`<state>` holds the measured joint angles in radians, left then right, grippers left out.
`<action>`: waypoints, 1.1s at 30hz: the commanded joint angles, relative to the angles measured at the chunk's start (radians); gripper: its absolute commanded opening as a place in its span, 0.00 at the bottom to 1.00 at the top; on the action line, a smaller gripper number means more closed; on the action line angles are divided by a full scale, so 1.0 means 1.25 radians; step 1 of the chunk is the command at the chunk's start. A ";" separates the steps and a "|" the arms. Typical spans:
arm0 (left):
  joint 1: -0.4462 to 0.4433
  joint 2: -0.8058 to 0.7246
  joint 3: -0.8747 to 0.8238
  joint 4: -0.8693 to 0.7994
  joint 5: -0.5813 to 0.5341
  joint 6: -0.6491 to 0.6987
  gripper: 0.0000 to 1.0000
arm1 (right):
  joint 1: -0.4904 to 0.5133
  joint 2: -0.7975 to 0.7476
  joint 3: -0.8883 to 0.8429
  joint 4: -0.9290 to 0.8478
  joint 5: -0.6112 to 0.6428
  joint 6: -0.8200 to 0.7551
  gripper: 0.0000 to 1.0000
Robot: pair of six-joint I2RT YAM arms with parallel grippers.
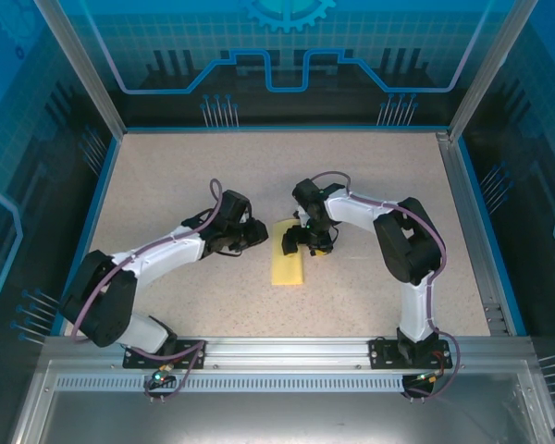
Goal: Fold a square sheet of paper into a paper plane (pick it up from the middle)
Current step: Hold the square sheet of paper at the center of the table.
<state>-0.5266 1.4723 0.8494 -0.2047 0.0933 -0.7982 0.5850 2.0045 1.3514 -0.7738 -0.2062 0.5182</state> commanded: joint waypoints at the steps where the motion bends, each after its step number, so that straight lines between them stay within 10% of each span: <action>1: -0.003 0.034 -0.004 0.033 0.054 -0.023 0.18 | -0.008 0.094 -0.056 -0.010 0.133 0.000 0.80; 33: -0.003 0.213 -0.007 0.166 0.170 -0.101 0.00 | 0.001 0.122 -0.068 -0.001 0.143 0.009 0.78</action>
<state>-0.5266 1.7149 0.8494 -0.0101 0.2710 -0.9123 0.5896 2.0182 1.3495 -0.7776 -0.1898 0.5388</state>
